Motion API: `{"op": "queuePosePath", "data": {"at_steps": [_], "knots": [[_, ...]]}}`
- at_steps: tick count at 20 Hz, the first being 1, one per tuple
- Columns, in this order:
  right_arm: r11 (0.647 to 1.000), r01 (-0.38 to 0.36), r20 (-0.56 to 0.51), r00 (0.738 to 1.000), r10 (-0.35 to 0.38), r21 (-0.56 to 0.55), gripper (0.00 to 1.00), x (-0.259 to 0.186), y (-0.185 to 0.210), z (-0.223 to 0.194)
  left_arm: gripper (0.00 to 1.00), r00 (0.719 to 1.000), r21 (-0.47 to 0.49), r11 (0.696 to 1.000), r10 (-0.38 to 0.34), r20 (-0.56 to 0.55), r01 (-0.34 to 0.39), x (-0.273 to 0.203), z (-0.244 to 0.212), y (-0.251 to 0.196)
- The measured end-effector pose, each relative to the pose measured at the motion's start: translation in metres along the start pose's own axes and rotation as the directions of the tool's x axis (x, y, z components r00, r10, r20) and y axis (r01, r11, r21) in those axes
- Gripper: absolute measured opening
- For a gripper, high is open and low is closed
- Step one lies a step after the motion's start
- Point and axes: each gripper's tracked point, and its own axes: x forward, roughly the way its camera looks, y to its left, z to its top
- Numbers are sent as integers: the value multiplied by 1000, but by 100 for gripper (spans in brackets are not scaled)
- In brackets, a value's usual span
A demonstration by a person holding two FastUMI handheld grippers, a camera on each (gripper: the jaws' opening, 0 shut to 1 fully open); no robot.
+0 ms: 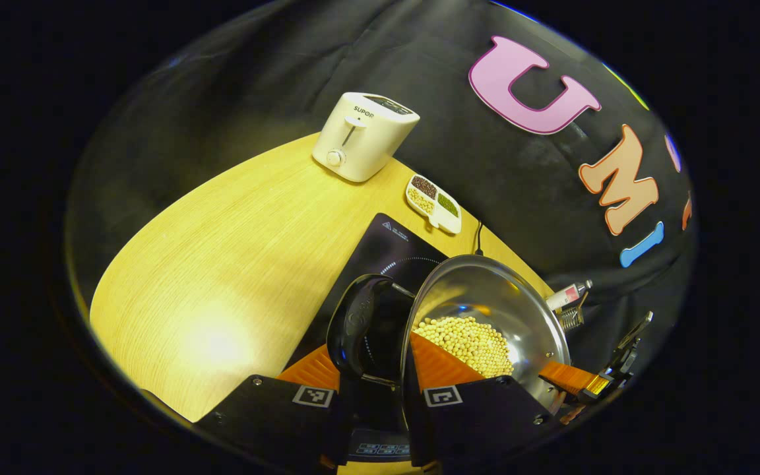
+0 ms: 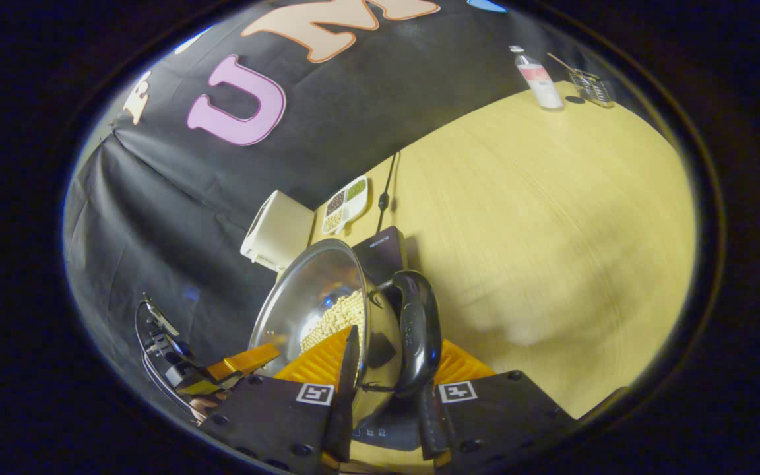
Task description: First push the handle of the pot to place it horizontally, then grasp the pot with both hands and set it on the induction cooktop.
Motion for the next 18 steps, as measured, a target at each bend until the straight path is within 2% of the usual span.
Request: {"op": "queuePosePath", "data": {"at_steps": [1, 2, 10, 11, 12, 13, 18], "knots": [[1000, -1, -1, 1000, 1, -1, 36, 3, 2, 0, 38, 1000, 3, 1000, -1, 7, 1, 0, 2, 2], [1000, -6, 0, 1000, 6, 0, 36, 6, 3, 0, 35, 1000, 7, 1000, -2, 13, 2, 2, 5, 4], [1000, 13, -49, 999, -12, 20, 36, 33, -1, -14, 38, 999, 95, 995, 2, 48, -7, 11, 24, 14], [1000, 12, -41, 999, -11, 25, 36, 35, 0, -11, 32, 999, 94, 996, 1, 52, -6, 13, 24, 12], [1000, 11, -38, 999, -10, 27, 43, 36, 1, -11, 34, 998, 92, 996, -1, 55, -4, 17, 25, 11], [1000, 10, -37, 999, -9, 30, 36, 38, 1, -10, 34, 998, 96, 995, -2, 57, -3, 19, 26, 9], [999, 16, -25, 1000, -15, 27, 40, 39, 1, -9, 33, 998, 112, 994, -3, 56, -3, 24, 26, 8]]}}
